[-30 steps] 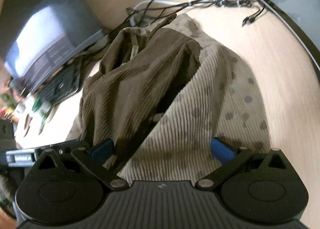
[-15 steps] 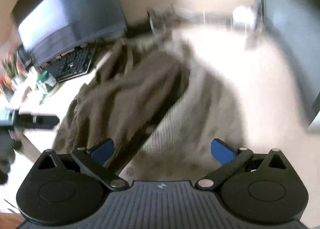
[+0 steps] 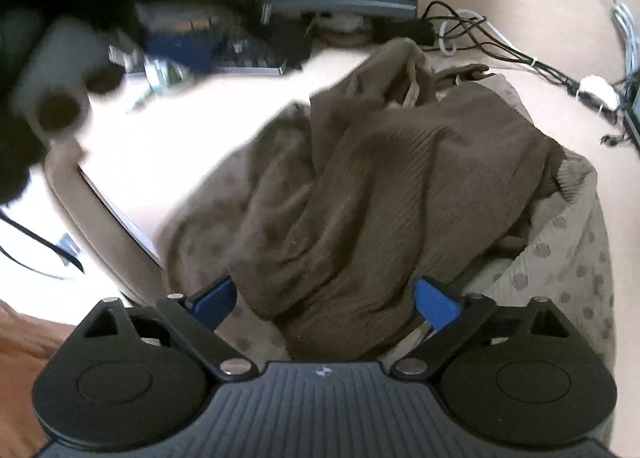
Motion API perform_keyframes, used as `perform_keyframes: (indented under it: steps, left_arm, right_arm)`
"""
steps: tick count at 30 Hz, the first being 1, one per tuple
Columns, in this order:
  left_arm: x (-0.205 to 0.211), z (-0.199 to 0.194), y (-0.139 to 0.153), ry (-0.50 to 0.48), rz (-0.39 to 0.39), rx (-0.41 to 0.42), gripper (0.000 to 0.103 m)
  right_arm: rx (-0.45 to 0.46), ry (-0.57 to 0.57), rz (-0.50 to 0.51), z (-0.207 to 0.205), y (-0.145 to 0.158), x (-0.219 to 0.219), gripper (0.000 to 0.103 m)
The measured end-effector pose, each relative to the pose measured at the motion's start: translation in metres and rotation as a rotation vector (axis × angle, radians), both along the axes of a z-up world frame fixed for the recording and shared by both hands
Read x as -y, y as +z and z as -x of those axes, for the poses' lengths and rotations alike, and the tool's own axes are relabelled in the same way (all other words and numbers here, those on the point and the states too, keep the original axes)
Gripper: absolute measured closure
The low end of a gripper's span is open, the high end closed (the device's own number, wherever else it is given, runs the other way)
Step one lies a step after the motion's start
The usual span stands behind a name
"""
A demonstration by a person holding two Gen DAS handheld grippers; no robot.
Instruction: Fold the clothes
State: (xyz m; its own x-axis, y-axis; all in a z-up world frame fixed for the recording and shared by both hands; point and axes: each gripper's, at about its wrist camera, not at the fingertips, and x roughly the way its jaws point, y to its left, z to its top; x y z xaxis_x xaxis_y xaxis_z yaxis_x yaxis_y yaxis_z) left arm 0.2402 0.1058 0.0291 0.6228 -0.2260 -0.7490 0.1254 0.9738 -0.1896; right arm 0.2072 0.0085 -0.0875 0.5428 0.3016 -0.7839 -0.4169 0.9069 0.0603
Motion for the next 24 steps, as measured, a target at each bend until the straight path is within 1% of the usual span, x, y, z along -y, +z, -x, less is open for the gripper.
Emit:
perform_keyframes:
  steps: [1, 2, 3, 5, 6, 7, 9, 11, 12, 13, 15, 16, 17, 18, 19, 21, 22, 24]
  left_arm:
    - [-0.001, 0.000, 0.000, -0.007, 0.007, 0.003, 0.000]
    - [-0.002, -0.001, 0.001, -0.011, 0.012, 0.005, 0.000]
    - [-0.003, -0.001, 0.000, -0.014, 0.017, 0.006, 0.000]
    - [-0.006, -0.003, 0.000, -0.020, 0.027, 0.008, 0.000]
    - [-0.008, -0.003, 0.000, -0.021, 0.033, 0.009, 0.000]
    - [-0.009, -0.004, 0.000, -0.023, 0.039, 0.010, 0.000]
    - [-0.009, -0.003, -0.001, -0.057, 0.056, 0.021, 0.000]
    - [-0.006, -0.001, -0.003, -0.109, 0.058, 0.042, 0.000]
    - [-0.001, 0.003, -0.005, -0.158, 0.044, 0.059, 0.000]
    - [0.005, 0.007, -0.006, -0.210, 0.029, 0.076, 0.000]
    - [0.018, 0.019, -0.011, -0.335, -0.019, 0.107, 0.000]
    - [0.021, 0.020, -0.013, -0.359, -0.038, 0.108, 0.000]
    - [0.023, 0.021, -0.016, -0.376, -0.056, 0.107, 0.000]
    - [0.021, 0.015, -0.021, -0.355, -0.059, 0.085, 0.000]
    - [0.016, 0.007, -0.024, -0.306, -0.044, 0.052, 0.000]
    - [0.003, -0.010, -0.030, -0.199, -0.010, -0.016, 0.000]
    - [-0.003, -0.018, -0.033, -0.146, 0.007, -0.050, 0.000]
    - [-0.012, -0.024, -0.033, -0.099, 0.017, -0.064, 0.000]
  right_arm:
    - [0.003, -0.007, 0.024, -0.001, -0.001, -0.001, 0.026]
    - [0.003, -0.024, 0.026, -0.002, 0.001, 0.003, 0.040]
    - [0.001, -0.041, 0.021, -0.004, 0.003, 0.007, 0.049]
    - [0.002, -0.082, -0.031, -0.010, 0.015, 0.021, 0.084]
    - [0.026, -0.111, -0.046, -0.014, 0.025, 0.028, 0.092]
    - [0.073, -0.151, -0.036, -0.017, 0.037, 0.035, 0.093]
    - [0.194, -0.262, -0.003, -0.023, 0.067, 0.060, 0.098]
    - [0.281, -0.378, -0.001, -0.028, 0.091, 0.088, 0.098]
    - [0.316, -0.432, -0.005, -0.030, 0.102, 0.102, 0.098]
    - [0.323, -0.463, -0.015, -0.031, 0.107, 0.113, 0.098]
    - [0.279, -0.445, -0.058, -0.030, 0.107, 0.122, 0.098]
    - [0.252, -0.424, -0.077, -0.028, 0.104, 0.123, 0.098]
    - [0.214, -0.374, -0.089, -0.024, 0.096, 0.115, 0.097]
    - [0.176, -0.323, -0.101, -0.019, 0.087, 0.107, 0.091]
    - [0.136, -0.277, -0.115, -0.014, 0.079, 0.099, 0.085]
    - [0.054, -0.205, -0.150, -0.007, 0.061, 0.080, 0.058]
    - [0.027, -0.161, -0.158, -0.002, 0.053, 0.069, 0.053]
    - [-0.003, -0.081, -0.148, 0.007, 0.042, 0.050, 0.038]
